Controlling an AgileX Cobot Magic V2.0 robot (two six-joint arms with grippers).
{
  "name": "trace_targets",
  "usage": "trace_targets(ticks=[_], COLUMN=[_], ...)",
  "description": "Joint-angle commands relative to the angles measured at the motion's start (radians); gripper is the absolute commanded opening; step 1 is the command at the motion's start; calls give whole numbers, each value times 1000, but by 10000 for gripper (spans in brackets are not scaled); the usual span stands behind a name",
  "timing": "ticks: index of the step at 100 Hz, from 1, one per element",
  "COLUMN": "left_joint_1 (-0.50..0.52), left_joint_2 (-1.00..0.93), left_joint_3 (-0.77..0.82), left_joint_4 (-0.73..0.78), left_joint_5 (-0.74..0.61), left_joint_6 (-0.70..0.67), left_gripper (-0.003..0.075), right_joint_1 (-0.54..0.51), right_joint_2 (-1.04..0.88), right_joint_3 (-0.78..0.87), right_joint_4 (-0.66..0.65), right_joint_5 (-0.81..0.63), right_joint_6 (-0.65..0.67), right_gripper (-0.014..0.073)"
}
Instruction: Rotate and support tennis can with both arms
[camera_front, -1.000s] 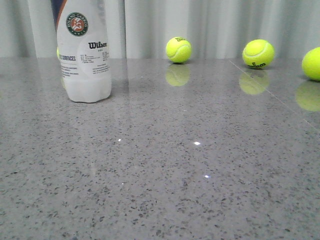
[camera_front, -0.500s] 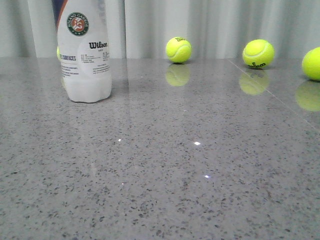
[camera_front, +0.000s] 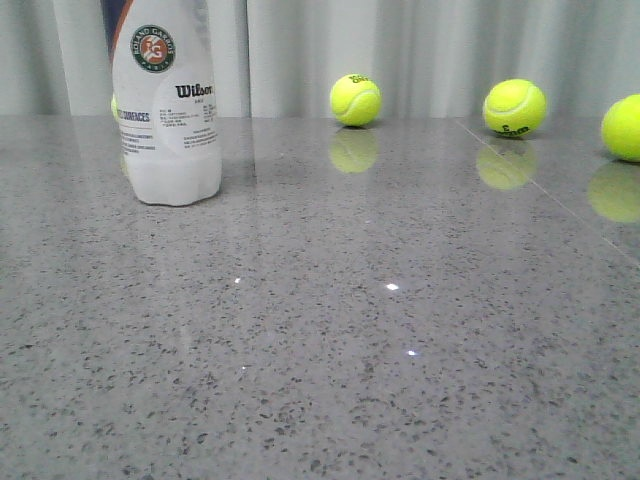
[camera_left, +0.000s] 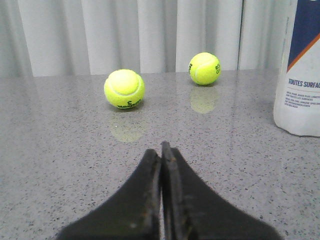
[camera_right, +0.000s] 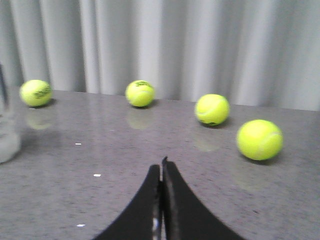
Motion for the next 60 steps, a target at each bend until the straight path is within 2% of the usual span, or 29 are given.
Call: trace_targets(ticks=[1,11,23,31,35,60], left_joint_1=[-2,-2,-2,-2,-2,-2], left_joint_2=[-34,-34,-34,-34,-34,-31], left_joint_3=[45,45,45,45,45,45], left_joint_4=[-9,-9,-9,-9,-9,-9], left_joint_5=[-81,-81,-81,-81,-81,-83], left_joint_6=[-1,-1,-1,-1,-1,-1], left_gripper=[-19,-19,-19,-19,-19,-19], right_joint_1=[-107,-194,-255,-262,-262,-262], right_joint_2=[-31,-110,-203,-278,-317,-308], right_joint_3=[47,120,212,264,260,260], right_joint_4=[-70,-72,-78,-102,-113,-112], right_joint_5=[-142,-142,-144,-146,-73,-83], right_joint_6=[-5,18,114,136,135,90], right_gripper=[-61,-61,-61,-61,-61,-61])
